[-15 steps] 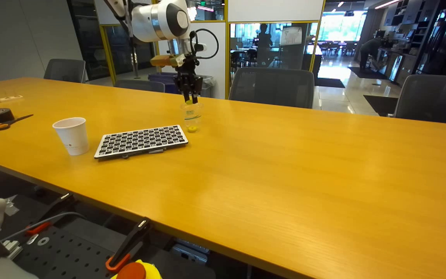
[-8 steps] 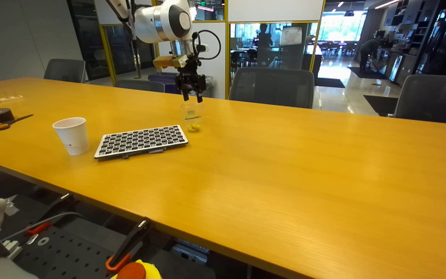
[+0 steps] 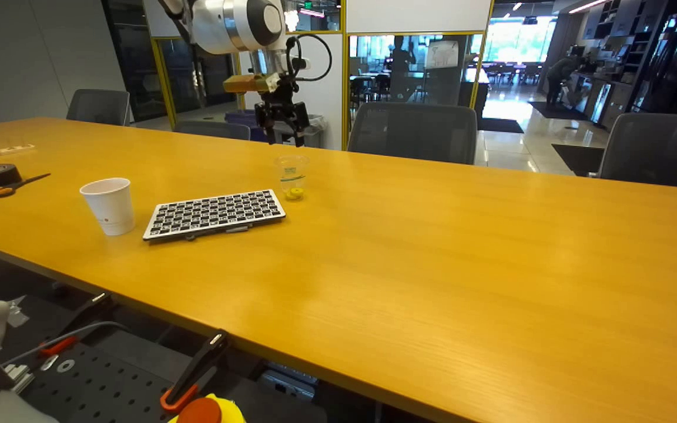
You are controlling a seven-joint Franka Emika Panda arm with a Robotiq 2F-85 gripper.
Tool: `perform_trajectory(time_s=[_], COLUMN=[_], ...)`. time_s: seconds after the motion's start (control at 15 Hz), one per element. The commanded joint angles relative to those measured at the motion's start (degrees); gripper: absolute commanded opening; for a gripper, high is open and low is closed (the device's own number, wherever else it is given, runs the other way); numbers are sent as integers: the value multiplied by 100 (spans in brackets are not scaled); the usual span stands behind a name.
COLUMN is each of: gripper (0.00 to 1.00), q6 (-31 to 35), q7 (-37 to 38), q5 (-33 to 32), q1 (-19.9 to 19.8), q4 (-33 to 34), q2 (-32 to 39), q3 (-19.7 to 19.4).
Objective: Pick up the orange and yellow objects from the table and put them in the two cups on the table
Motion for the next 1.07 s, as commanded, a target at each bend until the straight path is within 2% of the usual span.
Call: perform_trajectory(time_s=[0.0, 0.4, 0.73, 1.0], gripper=[100, 100, 100, 100], q6=[-16, -700, -1187, -1725], q7=[-685, -2041, -2085, -2139], q5=[59, 427, 628, 816], q1=[-120, -302, -244, -205], q4=[-1320, -2972, -4136, -4754], q2=[-1269, -2957, -4530, -5759], q3=[233, 513, 578, 565])
